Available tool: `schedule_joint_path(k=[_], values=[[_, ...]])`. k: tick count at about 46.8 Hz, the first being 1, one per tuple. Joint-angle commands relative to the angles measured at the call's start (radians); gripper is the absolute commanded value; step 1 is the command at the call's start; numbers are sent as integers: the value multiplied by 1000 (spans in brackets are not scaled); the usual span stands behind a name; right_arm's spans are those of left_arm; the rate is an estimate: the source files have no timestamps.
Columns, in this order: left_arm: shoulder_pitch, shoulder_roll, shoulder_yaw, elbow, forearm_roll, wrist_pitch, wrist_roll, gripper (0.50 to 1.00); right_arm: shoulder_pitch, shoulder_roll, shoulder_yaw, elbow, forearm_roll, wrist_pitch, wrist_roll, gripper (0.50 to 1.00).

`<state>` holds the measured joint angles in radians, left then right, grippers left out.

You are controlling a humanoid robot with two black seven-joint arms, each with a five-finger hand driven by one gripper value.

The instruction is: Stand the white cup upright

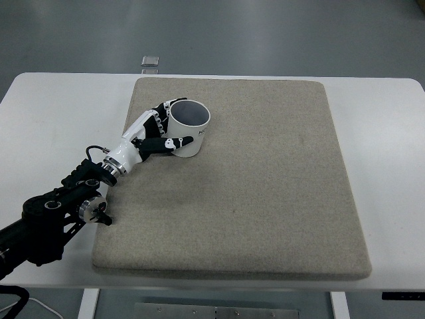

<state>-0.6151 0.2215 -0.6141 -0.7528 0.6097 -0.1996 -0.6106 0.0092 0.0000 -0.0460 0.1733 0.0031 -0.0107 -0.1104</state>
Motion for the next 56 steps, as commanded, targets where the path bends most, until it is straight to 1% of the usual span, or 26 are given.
schedule_joint_path(k=[1, 10, 25, 36, 44, 56], values=[[0, 21, -3, -20, -2, 0, 0, 992, 0, 0, 0, 0, 0, 0, 0, 930], [1, 61, -7, -62, -4, -1, 0, 992, 0, 0, 0, 0, 0, 0, 0, 930], [23, 84, -15, -99, -5, -1, 0, 994, 0, 0, 0, 0, 0, 0, 0, 930], [28, 118, -15, -131, -7, -1, 0, 992, 0, 0, 0, 0, 0, 0, 0, 930], [26, 122, -21, -145, -10, -1, 0, 992, 0, 0, 0, 0, 0, 0, 0, 930], [23, 153, -44, -220, -10, -3, 0, 992, 0, 0, 0, 0, 0, 0, 0, 930]])
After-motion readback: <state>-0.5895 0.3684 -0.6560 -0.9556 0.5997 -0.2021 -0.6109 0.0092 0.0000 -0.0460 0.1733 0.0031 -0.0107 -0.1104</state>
